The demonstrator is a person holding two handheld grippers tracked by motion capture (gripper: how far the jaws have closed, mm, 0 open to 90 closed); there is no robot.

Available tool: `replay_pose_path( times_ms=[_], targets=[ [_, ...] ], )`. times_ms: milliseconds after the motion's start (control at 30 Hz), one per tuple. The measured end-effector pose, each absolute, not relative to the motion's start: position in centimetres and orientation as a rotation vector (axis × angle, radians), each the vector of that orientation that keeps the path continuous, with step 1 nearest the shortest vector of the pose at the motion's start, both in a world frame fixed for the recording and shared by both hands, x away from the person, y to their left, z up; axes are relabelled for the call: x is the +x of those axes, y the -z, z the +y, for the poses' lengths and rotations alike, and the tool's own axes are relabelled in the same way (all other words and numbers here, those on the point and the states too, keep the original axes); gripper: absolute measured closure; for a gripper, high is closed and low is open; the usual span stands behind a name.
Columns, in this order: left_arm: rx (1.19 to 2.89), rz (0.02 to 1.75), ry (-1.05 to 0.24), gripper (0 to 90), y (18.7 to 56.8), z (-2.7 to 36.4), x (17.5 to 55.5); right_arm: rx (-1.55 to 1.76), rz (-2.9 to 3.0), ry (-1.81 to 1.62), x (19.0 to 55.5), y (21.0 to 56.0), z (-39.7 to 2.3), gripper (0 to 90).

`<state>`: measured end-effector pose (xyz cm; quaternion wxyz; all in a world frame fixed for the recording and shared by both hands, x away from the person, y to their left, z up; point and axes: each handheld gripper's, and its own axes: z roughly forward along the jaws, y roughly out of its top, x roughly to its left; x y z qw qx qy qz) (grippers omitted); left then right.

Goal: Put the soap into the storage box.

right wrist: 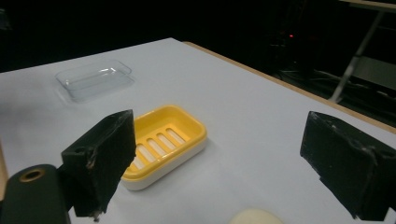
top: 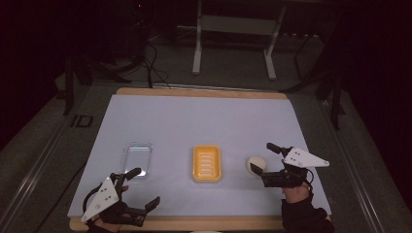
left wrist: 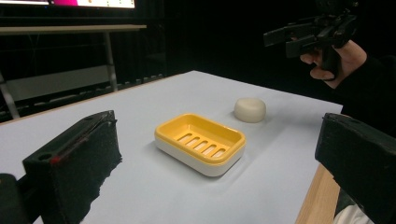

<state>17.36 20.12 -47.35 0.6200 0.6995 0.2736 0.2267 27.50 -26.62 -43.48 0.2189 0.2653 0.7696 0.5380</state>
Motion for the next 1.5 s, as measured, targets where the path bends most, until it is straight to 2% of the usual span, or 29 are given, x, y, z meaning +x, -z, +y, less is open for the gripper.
replay_pose_path(
  times_ms=[767,1500],
  targets=[
    [1.652,0.62,-0.521,0.1,47.5,19.9,17.5,0.554,2.395,-1.475,28.5,41.1,-27.3,9.4],
    [1.661,0.622,-0.518,0.1,47.6,19.8,17.5,0.47,2.716,-1.105,30.6,41.1,-26.9,9.4]
  ],
)
